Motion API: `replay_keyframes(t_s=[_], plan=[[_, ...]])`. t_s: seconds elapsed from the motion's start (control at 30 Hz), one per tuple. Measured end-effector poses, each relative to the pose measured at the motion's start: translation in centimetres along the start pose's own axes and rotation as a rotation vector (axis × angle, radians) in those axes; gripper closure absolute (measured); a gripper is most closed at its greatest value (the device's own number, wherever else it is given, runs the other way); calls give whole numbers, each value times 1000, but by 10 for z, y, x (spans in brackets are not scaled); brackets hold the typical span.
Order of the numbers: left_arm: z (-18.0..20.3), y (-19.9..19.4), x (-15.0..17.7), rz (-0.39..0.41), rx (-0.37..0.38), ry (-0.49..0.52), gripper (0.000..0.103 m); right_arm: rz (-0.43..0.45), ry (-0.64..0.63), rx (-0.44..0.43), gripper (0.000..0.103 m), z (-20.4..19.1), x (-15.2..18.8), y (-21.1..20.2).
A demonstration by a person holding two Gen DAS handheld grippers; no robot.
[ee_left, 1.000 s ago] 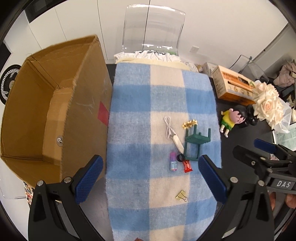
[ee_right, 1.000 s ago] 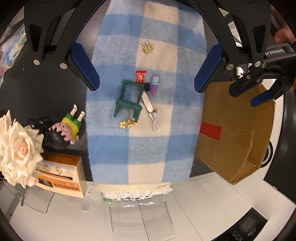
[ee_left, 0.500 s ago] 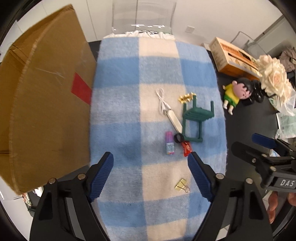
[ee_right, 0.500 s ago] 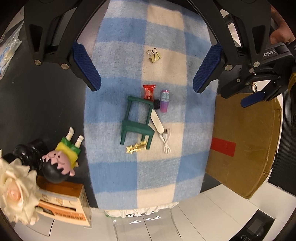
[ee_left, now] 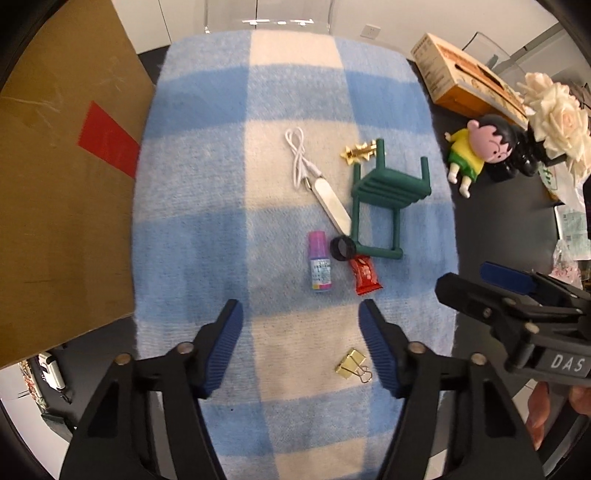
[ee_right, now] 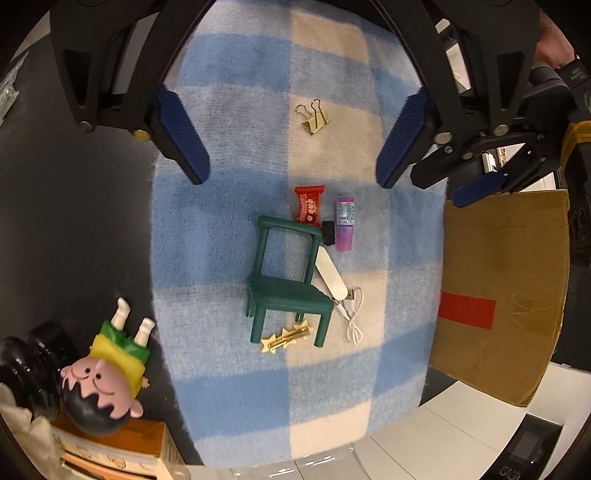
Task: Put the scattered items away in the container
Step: 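Grasp the green toy chair leg with the right tool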
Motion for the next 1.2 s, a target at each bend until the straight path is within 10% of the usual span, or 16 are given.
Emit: replay_keyframes(t_s=[0.47,1.2], plan=[[3,39,-7,-48,50,-10,75,-25,23,-25,52,18,-7,36],[16,84,-24,-110,37,-12,86,-68,48,-23,61,28,-32,80]])
Point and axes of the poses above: each gripper's, at about its wrist camera, not at the fingertips, and y roughly the way its jaws point, z to its right, x to its underside, the point moved 2 cm from there along y, roughly the way its jaws point, and after that the axes turned 4 degrees about -z, right-handed, at the moved point
